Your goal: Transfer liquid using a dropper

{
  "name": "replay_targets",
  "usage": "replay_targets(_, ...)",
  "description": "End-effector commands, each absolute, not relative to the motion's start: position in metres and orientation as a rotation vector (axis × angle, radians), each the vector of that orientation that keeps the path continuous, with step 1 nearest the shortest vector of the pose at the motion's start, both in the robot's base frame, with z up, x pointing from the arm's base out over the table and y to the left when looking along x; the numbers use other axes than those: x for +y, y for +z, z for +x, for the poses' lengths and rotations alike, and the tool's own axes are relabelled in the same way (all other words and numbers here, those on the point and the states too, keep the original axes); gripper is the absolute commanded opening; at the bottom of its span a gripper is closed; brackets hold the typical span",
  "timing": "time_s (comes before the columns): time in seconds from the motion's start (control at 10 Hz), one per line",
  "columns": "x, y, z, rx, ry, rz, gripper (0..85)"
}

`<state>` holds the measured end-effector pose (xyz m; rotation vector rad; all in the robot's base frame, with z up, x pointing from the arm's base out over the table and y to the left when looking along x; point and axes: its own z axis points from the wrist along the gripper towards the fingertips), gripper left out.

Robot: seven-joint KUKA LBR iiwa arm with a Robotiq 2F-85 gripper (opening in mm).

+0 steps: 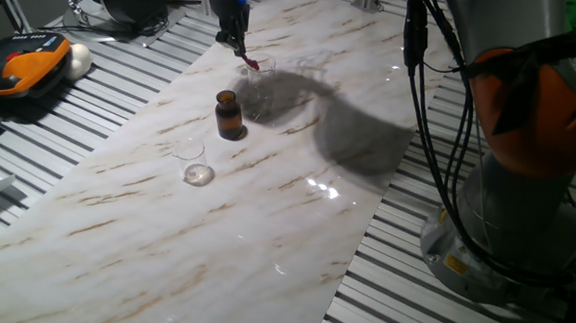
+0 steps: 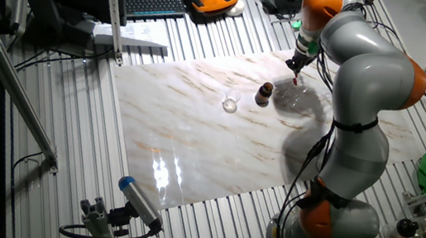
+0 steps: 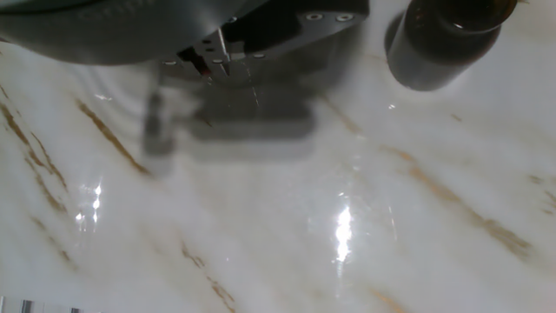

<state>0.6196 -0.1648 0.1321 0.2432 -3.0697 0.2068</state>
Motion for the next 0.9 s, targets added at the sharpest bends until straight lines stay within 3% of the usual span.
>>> replay_targets(0.0,-0.165,0.132,0.620,-3.069,0.204,0.248,0.0)
replay_targets(0.8,-0.160,0.152,0.620,-3.075,0.170,0.214,0.0)
